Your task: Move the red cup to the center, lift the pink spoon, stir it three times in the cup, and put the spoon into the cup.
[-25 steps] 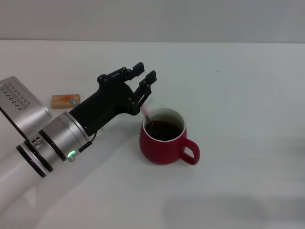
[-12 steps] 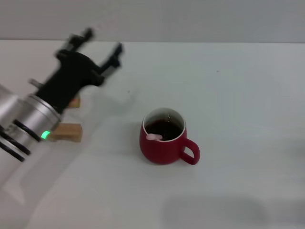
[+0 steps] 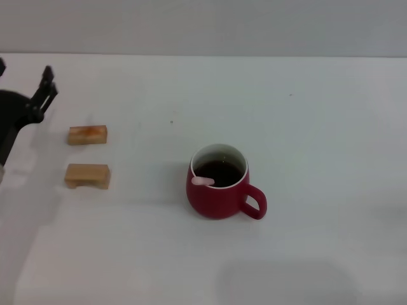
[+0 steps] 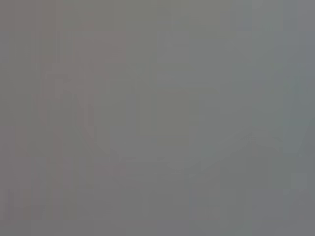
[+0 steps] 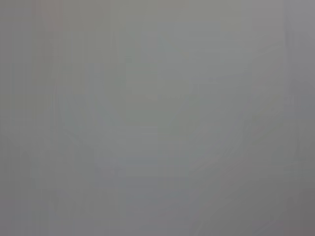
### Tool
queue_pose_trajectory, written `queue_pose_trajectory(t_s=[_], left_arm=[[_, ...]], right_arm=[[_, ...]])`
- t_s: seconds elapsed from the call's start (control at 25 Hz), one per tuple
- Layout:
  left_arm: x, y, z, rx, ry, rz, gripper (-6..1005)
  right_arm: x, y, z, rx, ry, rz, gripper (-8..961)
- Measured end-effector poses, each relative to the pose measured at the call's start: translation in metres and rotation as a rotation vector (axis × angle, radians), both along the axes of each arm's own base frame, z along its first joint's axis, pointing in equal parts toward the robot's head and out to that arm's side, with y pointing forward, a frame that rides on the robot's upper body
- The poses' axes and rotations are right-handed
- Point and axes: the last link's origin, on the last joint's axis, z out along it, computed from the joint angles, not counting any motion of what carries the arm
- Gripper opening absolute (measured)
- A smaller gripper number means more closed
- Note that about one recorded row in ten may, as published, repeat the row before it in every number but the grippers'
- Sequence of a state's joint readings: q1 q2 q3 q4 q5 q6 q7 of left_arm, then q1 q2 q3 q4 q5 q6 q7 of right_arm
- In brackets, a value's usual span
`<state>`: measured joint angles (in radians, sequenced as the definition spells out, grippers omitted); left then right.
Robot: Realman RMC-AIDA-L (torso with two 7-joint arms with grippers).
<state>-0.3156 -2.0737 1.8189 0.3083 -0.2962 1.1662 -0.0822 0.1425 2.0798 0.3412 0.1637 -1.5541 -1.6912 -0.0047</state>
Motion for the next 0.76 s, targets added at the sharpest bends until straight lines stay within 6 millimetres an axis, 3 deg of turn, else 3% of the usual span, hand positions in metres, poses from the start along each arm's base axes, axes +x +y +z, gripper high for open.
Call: queue_pose_trajectory(t_s=[0.08,0.28,0.76], left_arm=[[-0.002,-0.005,0.000,0.004,-0.010,0.000,844],[0.001,-0.013,-0.004,-0.004,-0.013,-0.034,844],[0.002,-0.016,-0.013,-0.051,-0.018,-0.038,844]], right_arm=[[0.001,-0.002,0.004,-0.002,0.038,0.030,56],[0.006,-0.002,0.005,-0.058,0.117,0.072,201],[0.009,-0.004,0.004,-0.061,0.096,0.041,458]])
